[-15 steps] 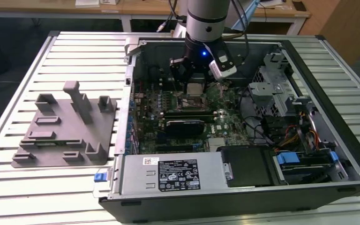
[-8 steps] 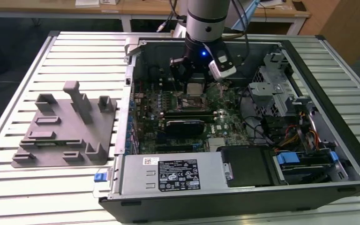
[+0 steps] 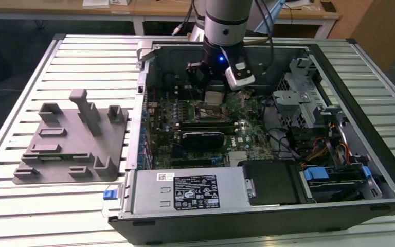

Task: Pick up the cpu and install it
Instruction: 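Place the cpu into insertion slot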

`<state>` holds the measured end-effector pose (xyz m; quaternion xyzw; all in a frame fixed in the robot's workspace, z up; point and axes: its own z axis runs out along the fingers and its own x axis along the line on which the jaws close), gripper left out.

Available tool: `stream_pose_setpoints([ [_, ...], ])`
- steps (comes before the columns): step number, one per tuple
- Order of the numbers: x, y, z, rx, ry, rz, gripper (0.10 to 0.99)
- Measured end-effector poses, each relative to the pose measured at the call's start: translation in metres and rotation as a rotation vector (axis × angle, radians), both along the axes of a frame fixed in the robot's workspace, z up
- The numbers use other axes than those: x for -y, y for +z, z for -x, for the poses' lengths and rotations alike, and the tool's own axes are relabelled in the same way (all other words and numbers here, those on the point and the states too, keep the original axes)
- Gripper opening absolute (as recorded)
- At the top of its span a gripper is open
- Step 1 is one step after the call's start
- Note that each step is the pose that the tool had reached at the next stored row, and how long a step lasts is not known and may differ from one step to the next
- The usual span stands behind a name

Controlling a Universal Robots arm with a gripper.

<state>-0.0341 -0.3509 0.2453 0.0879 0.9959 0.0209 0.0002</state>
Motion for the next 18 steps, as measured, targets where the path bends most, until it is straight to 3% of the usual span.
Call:
stream_pose_setpoints([
  [18, 0.0, -0.0005, 0.0, 0.0, -0.3, 0.0, 0.545],
])
